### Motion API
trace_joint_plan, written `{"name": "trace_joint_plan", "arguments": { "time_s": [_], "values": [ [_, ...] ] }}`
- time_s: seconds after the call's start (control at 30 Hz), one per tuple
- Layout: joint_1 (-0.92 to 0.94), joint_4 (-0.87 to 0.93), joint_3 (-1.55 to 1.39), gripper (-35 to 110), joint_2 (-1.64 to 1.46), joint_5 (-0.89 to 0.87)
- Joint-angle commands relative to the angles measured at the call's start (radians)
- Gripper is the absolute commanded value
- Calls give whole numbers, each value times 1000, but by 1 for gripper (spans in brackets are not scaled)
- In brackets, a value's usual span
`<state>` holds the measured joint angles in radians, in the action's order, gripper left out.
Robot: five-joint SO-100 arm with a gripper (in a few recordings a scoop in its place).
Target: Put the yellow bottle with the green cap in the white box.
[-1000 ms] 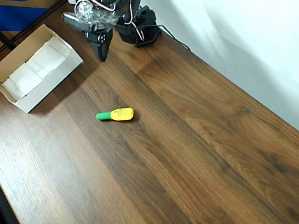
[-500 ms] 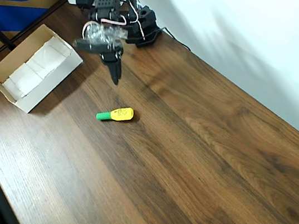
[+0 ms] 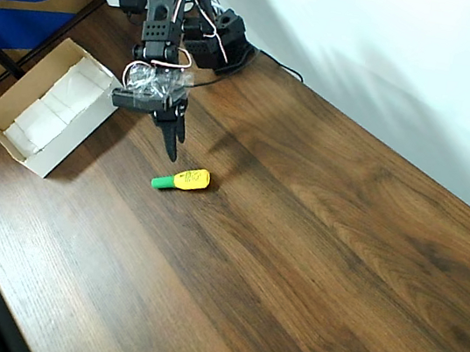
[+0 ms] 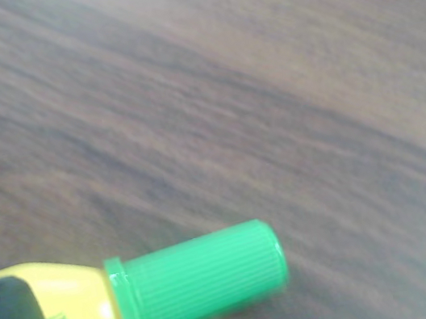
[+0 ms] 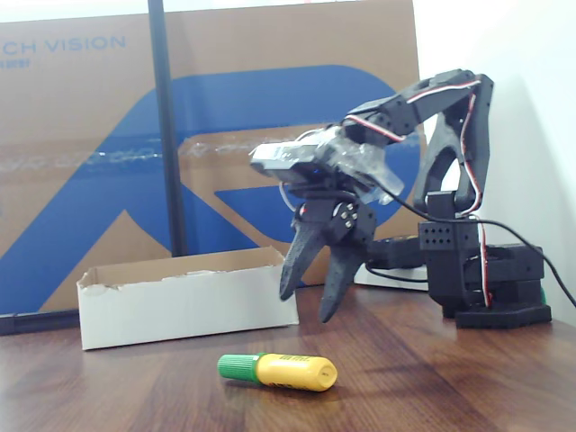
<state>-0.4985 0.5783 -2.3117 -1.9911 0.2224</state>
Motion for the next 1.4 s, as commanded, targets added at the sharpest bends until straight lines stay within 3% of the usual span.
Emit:
{"name": "trace_joint_plan", "arguments": {
  "time_s": [0.0,0.5,1.1,1.37],
  "values": [
    [-26,17,98,30,6,-6],
    [-84,14,218,29,302,-15],
    [-25,-2,103,29,253,9],
    [-15,63,262,29,275,-20]
  ]
}}
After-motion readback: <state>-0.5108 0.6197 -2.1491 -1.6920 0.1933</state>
